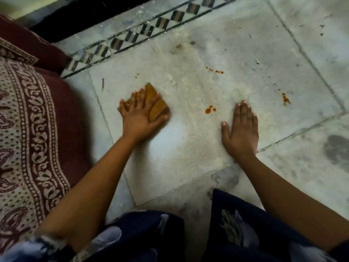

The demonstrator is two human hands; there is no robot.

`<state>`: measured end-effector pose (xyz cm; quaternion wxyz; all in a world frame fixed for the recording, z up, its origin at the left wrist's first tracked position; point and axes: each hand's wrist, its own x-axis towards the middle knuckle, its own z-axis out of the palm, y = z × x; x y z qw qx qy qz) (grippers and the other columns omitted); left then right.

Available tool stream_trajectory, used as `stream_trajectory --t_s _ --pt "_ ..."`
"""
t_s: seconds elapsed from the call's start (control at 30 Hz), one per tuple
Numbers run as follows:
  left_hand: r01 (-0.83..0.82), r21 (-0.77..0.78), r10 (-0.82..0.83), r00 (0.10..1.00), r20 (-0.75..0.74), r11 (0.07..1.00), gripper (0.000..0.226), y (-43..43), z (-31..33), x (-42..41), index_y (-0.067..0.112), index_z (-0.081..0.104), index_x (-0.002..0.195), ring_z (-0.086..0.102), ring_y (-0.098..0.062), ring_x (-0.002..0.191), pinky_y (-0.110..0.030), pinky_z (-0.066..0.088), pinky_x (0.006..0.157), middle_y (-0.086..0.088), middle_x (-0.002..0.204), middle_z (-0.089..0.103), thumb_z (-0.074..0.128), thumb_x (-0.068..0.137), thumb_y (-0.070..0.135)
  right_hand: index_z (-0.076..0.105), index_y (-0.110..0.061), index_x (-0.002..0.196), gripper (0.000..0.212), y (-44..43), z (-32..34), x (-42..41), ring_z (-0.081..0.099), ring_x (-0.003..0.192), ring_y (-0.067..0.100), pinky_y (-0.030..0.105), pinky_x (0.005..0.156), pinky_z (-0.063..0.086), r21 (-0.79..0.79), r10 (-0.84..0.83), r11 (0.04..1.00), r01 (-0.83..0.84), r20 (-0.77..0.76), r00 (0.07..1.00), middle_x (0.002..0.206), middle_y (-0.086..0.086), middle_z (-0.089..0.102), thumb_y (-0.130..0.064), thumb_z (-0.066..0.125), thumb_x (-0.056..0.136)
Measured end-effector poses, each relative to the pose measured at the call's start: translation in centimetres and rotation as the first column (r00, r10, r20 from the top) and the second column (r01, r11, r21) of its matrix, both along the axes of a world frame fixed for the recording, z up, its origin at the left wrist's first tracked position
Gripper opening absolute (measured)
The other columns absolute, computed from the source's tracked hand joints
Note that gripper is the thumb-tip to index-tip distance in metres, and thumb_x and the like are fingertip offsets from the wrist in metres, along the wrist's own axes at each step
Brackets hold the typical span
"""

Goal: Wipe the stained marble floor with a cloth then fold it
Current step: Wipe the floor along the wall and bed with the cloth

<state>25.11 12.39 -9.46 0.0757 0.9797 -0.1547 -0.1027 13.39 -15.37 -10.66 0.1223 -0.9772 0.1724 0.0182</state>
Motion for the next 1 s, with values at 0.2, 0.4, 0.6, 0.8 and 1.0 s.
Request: stream_trajectory --t_s 0.2,0.4,0.6,0.8,1.0 --pt "0.012 -0.001 -0.012 0.999 -0.031 1.000 0.080 -5.0 0.1 3.8 0.048 0.009 0.145 -0.007 -0.031 0.145 -0.059 -0.010 0.109 -0.002 0.159 -0.004 0.025 0.074 0.083 0.010 -0.006 0.150 0.070 -0.1 0.1 0.1 0.005 0.146 0.022 0.033 0.118 0.001 0.006 0.008 1.000 -0.008 -0.005 1.000 0.158 0.012 0.009 -0.043 0.027 0.093" --pt "0.047 -0.018 -0.047 0.999 0.013 0.999 0.076 0.2 0.1 -1.1 0.048 0.009 0.145 0.000 -0.026 0.146 -0.050 -0.009 0.112 0.000 0.159 0.004 0.023 0.078 0.080 0.011 -0.006 0.150 0.069 0.0 0.1 0.0 0.006 0.146 0.022 0.033 0.118 0.001 0.020 0.000 1.000 0.000 0.009 1.000 0.158 0.012 0.010 -0.043 0.028 0.093" --pt "-0.276 -0.029 0.275 0.961 -0.033 0.961 0.075 0.1 0.5 8.0 0.042 0.011 0.147 -0.005 -0.032 0.145 -0.059 -0.007 0.112 -0.005 0.159 -0.005 0.029 0.082 0.076 0.013 -0.007 0.149 0.069 0.1 0.0 0.0 0.008 0.146 0.022 0.032 0.118 0.001 0.027 -0.012 1.000 0.011 0.017 1.000 0.158 0.011 0.012 -0.043 0.031 0.093" --pt "0.077 -0.004 -0.077 0.996 -0.033 0.997 0.076 -3.8 0.6 6.4 0.045 0.005 0.146 -0.007 -0.028 0.145 -0.056 -0.010 0.111 -0.005 0.159 -0.008 0.023 0.080 0.079 0.012 -0.008 0.150 0.069 0.0 0.1 0.0 0.007 0.146 0.021 0.032 0.118 0.001 0.027 -0.006 1.000 0.006 0.019 1.000 0.158 0.011 0.011 -0.044 0.028 0.092" --pt "0.017 0.002 -0.017 1.000 0.024 1.000 0.074 2.4 0.0 4.5 0.049 0.001 0.144 0.002 -0.024 0.146 -0.051 -0.004 0.114 0.002 0.159 0.003 0.019 0.079 0.080 0.012 -0.007 0.150 0.070 0.0 -0.2 -0.1 0.007 0.146 0.022 0.031 0.118 -0.001 0.017 -0.006 1.000 0.006 0.028 1.000 0.158 0.011 0.012 -0.045 0.026 0.092"
